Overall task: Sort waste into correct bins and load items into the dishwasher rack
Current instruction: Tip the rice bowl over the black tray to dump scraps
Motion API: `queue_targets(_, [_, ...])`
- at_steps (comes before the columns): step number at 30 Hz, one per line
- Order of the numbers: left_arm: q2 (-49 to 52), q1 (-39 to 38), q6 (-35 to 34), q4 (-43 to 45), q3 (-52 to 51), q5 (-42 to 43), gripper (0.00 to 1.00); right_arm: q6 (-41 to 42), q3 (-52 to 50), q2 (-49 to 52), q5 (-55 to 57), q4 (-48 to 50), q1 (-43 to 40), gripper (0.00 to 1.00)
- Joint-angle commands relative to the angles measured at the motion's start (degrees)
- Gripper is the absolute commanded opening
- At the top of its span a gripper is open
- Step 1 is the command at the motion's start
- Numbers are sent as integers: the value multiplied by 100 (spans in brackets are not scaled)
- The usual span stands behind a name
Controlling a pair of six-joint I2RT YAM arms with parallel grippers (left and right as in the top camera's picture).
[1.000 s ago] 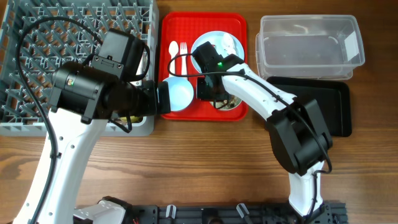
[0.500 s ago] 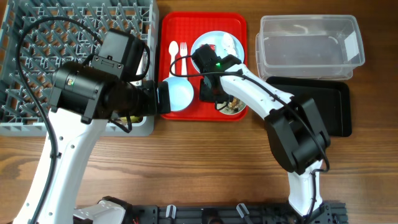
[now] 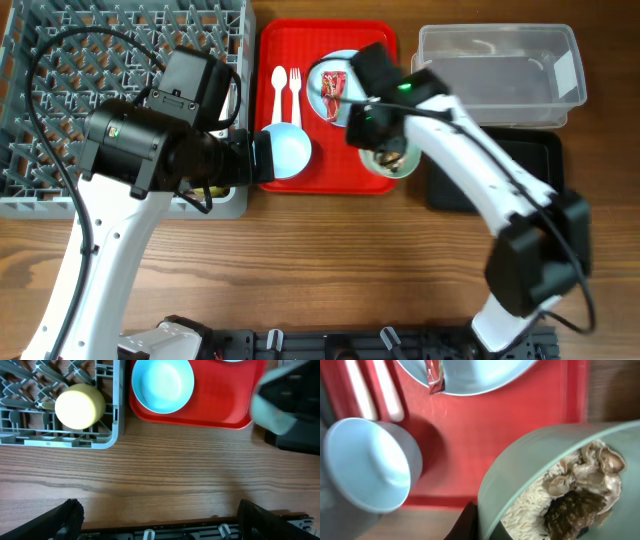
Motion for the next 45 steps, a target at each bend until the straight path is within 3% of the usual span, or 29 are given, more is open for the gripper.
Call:
queue_targets(1, [-72, -9, -79, 15, -4, -55, 100, -437, -37, -461, -973, -251, -605, 4])
queue_targets(11, [-72, -9, -79, 15, -4, -55, 100, -2634, -179, -535, -3377, -925, -2708, 4])
queue_targets(16, [-72, -9, -79, 15, -4, -55, 100, -3488, -791, -518, -4249, -863, -3781, 4])
queue_targets(21, [-72, -9, -79, 15, -4, -55, 100, -4144, -1727, -428, -4640, -420, -4391, 4])
queue_targets(29, [-74, -9, -79, 15, -4, -55, 100, -5991, -2680, -407, -7147, 304, -5012, 4])
queue_targets(45, [-74, -9, -79, 15, -4, -55, 100, -5525, -2680, -407, -7532, 282, -5639, 4])
